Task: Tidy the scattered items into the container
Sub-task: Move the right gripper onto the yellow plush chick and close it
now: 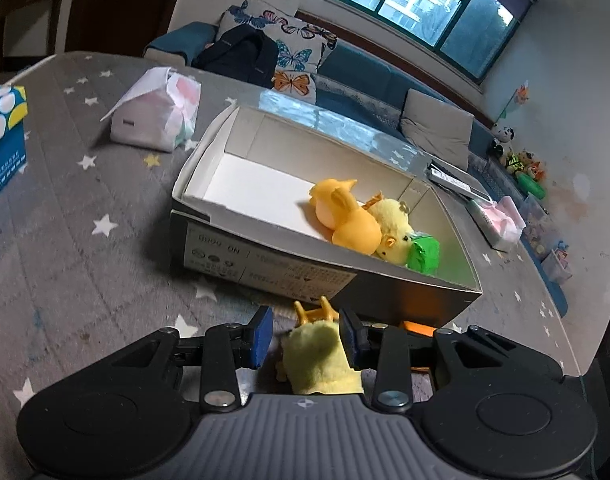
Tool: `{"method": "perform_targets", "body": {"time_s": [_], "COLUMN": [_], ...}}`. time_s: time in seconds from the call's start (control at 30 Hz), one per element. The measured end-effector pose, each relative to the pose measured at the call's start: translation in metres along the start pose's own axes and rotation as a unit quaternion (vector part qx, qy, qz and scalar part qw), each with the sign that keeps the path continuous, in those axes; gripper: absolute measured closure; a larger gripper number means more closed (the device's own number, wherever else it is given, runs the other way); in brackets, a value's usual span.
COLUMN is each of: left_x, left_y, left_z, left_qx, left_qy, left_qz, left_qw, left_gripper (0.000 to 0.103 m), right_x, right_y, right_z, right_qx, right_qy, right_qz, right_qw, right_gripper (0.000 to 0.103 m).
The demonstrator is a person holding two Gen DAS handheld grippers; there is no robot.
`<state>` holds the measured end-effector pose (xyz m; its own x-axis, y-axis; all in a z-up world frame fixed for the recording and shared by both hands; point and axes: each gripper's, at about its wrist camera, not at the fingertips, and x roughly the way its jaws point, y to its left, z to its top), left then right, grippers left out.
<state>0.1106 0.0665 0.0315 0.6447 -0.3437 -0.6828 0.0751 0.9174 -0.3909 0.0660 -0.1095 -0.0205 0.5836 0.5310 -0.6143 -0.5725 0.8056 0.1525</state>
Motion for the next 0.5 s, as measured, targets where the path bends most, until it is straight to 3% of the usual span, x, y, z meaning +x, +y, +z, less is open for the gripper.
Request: {"method": "perform_targets", "body": {"time_s": [0.33, 0.5], "left_x": [0.005, 0.008], "left_y": [0.003, 0.003], "left_z": [0.000, 0.000], "left_qx": [-0.007, -0.012], "left_qy": [0.015, 0.019], "left_qz": [-0.003, -0.006], "left_qw": [0.9999, 0.9997], "left_gripper": [0.064, 0.064], "right_x": [0.013, 0.018], "right_y": [0.002, 0.006], "right_z": [-0.007, -0.009], "right_qx": [0.008, 0.011], "right_qy": [0.027, 0.032], "right_qz": [0.008, 0.020], "right_qw": [1.000, 0.999], "right_gripper": [0.000, 0.000]}}
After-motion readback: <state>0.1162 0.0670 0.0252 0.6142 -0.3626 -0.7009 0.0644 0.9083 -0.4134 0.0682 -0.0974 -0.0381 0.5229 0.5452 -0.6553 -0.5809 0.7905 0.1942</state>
